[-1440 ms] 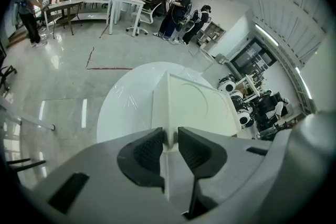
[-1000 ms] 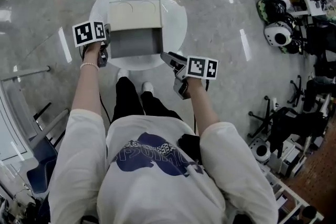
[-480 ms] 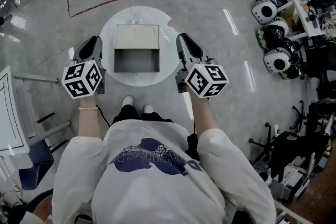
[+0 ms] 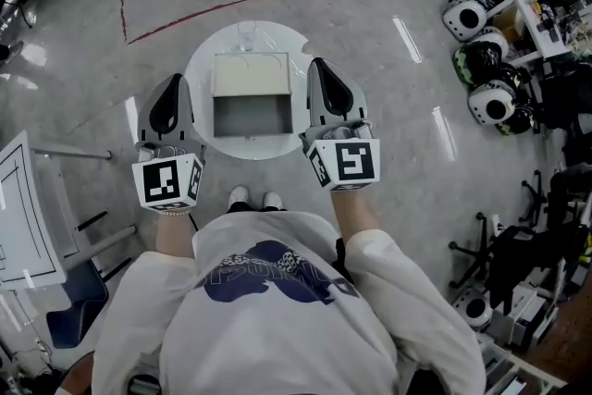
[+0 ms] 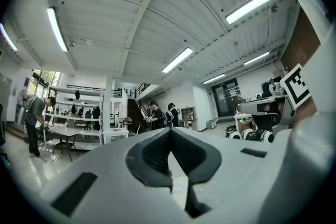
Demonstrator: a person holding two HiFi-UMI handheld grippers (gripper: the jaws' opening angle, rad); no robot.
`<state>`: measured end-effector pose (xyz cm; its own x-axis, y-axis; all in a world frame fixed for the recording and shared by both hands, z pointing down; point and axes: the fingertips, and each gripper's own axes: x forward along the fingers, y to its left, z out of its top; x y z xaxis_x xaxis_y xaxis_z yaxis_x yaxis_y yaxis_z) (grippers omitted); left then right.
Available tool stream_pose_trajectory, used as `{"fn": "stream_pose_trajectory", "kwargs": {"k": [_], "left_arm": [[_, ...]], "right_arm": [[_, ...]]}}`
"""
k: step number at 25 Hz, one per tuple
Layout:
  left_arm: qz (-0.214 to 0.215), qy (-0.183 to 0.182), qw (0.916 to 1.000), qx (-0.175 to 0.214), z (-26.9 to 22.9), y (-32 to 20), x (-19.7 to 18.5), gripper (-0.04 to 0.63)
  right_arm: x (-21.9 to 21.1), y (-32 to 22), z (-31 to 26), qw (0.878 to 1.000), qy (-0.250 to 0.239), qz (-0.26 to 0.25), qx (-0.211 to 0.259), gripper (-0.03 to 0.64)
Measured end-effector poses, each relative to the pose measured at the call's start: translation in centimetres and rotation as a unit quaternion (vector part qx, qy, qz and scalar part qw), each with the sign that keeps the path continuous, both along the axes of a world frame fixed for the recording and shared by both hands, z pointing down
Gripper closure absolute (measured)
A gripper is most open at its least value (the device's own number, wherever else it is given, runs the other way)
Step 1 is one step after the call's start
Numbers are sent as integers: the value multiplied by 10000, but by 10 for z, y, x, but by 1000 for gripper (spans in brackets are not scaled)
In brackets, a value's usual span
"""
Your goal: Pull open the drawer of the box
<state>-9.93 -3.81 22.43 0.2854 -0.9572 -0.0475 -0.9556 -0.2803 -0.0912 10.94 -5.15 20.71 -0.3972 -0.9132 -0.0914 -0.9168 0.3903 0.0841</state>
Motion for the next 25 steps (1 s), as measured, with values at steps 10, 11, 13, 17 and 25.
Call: {"fn": "stream_pose_trajectory", "kwargs": {"k": [10, 11, 13, 17, 25], "left_arm": [[101, -2, 9998, 168, -10, -4, 0, 588], [91, 4, 9998, 173, -10, -4, 0, 588], [74, 18, 9998, 180, -11, -4, 0, 588], [70, 35, 9999, 153, -8, -4, -2, 588], [35, -11, 9999, 138, -7, -1, -3, 589]], "right_arm": [[4, 2, -3, 9996, 7, 261, 145, 620], [5, 2, -3, 9995, 10, 282, 155, 620], [7, 0, -3, 9992, 47, 362, 164, 620], [10, -2, 0, 9982, 193, 542, 147, 620], [7, 0, -3, 9979, 395, 466, 202, 620]]}}
